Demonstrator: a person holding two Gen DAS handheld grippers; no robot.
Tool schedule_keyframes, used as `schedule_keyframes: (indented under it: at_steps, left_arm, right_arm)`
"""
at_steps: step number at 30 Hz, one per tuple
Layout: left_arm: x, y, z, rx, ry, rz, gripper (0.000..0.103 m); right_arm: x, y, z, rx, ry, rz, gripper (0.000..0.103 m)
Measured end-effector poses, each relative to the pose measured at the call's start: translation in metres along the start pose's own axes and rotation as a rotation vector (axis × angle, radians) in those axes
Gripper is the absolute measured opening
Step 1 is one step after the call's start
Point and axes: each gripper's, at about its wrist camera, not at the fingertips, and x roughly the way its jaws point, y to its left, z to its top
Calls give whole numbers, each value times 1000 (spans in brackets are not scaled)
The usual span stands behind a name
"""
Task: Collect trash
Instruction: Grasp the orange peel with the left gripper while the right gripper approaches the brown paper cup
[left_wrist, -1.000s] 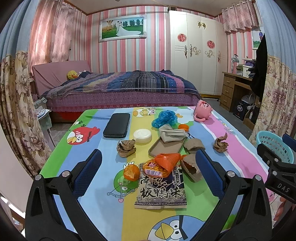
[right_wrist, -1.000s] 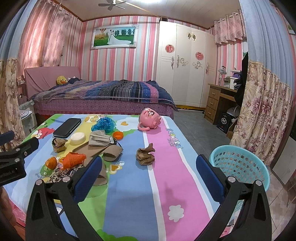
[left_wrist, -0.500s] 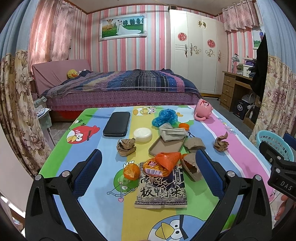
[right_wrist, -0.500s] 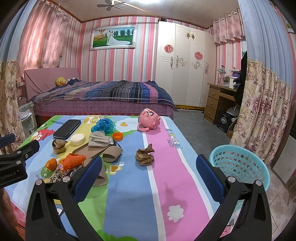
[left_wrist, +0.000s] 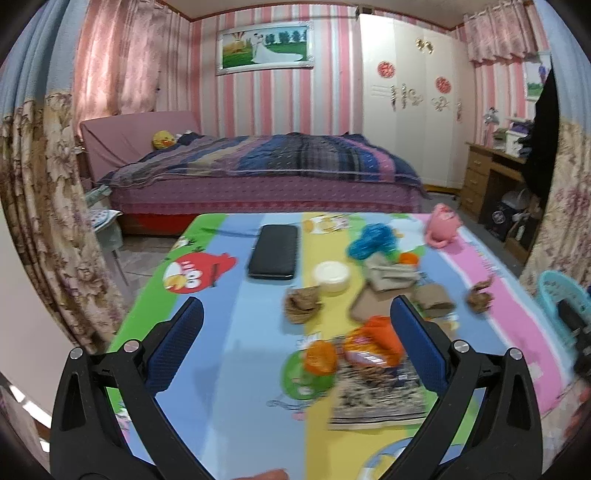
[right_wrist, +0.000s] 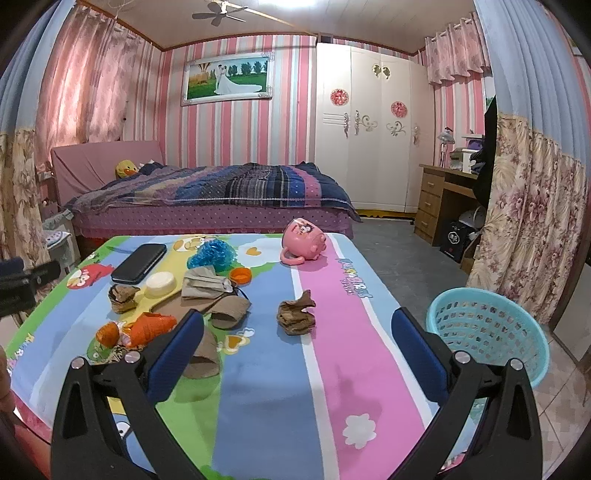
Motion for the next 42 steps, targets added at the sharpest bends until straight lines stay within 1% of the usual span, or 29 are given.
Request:
schedule_keyframes:
  at_steps: [3,6,8,10,11,15,18,21,23,26,27,28,29,30,31,33,35,38,42]
  left_arm:
    - [13,18,-10,-6,27,41,98]
    - [28,35,-21,-43,70,52,98]
    - [39,41,-29,-64,105,17,98]
    - [48,39,-35,-65,122,7,98]
    - [51,37,-38,-60,126,5,98]
    - [63,21,-45,-21,136,-6,98]
    - [74,14,-49,-13,149,-10,98]
    - [88,13,-54,-43,191,-63,98]
    - [96,10,-55,-46,221,-90,98]
    - [104,6,-55,-48,257,-124,97]
    - [106,5,-54,-44,268,-134,96]
    - [109,4,-55,-38,284,-149,89]
    - [110,3,-56,-34,297,-162,79]
    - [112,1,-57,-31,317,-185,73]
    - [113,1,-58,-30,326,-200,64]
    - [111,0,-58,-26,315,-216,58]
    - [109,-1,-58,-19,315,-241,41]
    - [106,-3,-59,0,306,-244,34]
    - [96,5,-57,7,281,-197,32]
  right_arm:
    - [4,3,0,-8,-2,-1,99]
    - [13,9,0,-31,13,2,99]
    - [19,10,-1,-28,27,9,99]
    - [29,12,-2,-5,44,41,99]
    - [33,14,-2,-5,53,40,99]
    - [50,21,-5,-36,102,-17,99]
    - [55,25,-8,-73,111,-18,99]
    - [57,32,-11,-124,111,-56,99]
    - [57,31,-11,-120,107,-70,99]
    - [59,24,-9,-75,125,-45,99]
    - [61,21,-10,-55,132,-41,99]
    - [63,18,-10,-40,140,-41,99]
    - [65,17,-11,-35,146,-45,99]
    - [67,17,-12,-35,149,-50,99]
    - [69,17,-12,-38,153,-51,99]
    - [71,19,-14,-41,159,-38,99]
    - [73,24,-16,-58,168,-27,99]
    - [76,32,-20,-90,181,-15,99]
    - [76,43,-23,-106,187,53,99]
